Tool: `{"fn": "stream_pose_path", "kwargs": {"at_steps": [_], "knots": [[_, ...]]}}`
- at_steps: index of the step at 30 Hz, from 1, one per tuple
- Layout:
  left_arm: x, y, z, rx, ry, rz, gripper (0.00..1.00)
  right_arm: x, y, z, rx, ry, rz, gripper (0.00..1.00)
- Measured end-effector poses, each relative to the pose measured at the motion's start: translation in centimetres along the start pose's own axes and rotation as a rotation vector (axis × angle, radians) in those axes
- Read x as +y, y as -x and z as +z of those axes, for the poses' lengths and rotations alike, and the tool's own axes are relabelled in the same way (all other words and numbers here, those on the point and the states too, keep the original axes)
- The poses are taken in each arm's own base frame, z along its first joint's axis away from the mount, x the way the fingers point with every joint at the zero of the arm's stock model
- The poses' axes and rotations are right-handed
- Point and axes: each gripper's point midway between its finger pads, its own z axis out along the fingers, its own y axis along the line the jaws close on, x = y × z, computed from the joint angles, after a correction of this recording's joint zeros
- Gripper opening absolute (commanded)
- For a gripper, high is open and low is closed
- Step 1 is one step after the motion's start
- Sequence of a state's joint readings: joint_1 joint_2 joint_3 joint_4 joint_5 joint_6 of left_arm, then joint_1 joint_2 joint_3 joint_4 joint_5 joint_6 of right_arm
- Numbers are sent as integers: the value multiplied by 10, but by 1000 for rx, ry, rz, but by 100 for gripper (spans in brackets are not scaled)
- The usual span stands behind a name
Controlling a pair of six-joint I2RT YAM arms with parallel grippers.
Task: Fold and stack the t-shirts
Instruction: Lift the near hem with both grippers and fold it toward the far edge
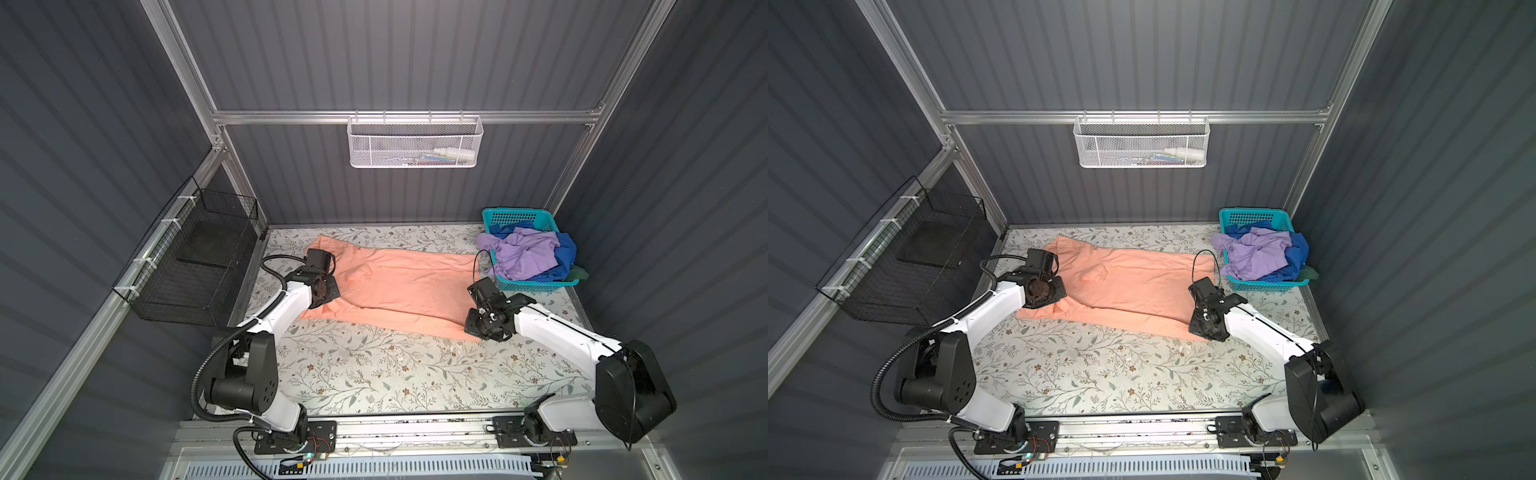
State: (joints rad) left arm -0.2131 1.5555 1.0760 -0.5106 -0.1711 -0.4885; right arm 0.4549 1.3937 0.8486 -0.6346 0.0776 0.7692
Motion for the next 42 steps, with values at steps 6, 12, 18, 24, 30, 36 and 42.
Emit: {"fn": "stream_pose_path", "kwargs": {"at_steps": [6,12,18,24,30,36,42], "knots": [[-5,6,5,-3,-10,-1,0,6,15,5,-2,-4,-19,0],[-10,15,5,-22,-22,-5,0,8,23,10,5,-12,-41,0],[-16,24,10,-32,-28,-6,0,3,27,16,13,-25,-40,0],[-16,27,24,-13,-10,-5,0,8,35,23,18,-31,-51,0],[-16,25,30,-3,-5,-2,0,12,40,26,13,-28,-62,0],[-17,24,38,3,-3,-2,0,11,44,33,23,-40,-71,0],[-17,24,43,5,2,-1,0,10,45,41,34,-56,-74,0]]}}
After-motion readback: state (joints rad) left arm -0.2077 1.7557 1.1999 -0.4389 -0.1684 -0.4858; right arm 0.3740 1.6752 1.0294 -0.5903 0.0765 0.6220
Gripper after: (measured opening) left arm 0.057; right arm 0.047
